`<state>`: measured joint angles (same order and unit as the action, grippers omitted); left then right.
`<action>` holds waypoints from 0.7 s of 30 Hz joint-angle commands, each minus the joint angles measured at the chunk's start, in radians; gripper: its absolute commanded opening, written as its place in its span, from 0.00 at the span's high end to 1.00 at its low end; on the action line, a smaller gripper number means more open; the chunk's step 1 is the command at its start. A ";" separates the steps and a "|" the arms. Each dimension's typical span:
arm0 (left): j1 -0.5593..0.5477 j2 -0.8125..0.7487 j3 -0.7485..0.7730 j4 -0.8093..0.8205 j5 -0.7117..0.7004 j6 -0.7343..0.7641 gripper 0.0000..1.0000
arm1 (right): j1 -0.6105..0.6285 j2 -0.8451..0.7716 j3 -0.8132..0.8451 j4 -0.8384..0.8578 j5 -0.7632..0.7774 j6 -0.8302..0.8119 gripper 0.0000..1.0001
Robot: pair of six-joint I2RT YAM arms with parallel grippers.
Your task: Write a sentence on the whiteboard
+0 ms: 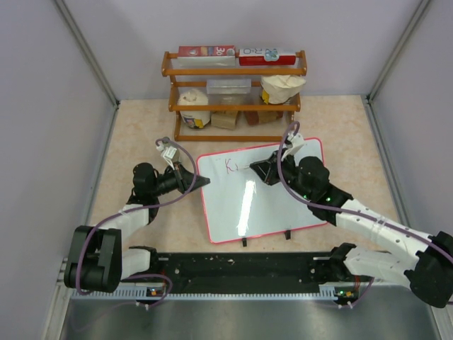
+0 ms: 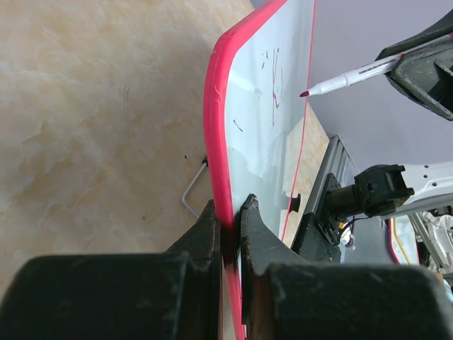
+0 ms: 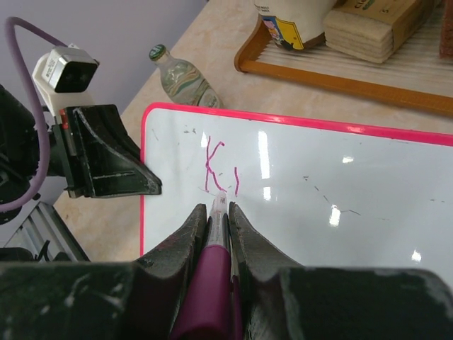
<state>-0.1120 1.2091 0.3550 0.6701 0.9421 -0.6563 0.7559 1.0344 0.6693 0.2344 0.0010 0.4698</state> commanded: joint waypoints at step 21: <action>-0.008 0.024 -0.022 -0.032 -0.123 0.208 1.00 | -0.024 0.087 0.128 0.060 0.045 0.009 1.00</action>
<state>-0.1120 1.2091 0.3550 0.6708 0.9424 -0.6563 0.7429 1.1240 0.7784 0.2726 0.0288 0.4828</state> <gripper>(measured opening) 0.078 0.144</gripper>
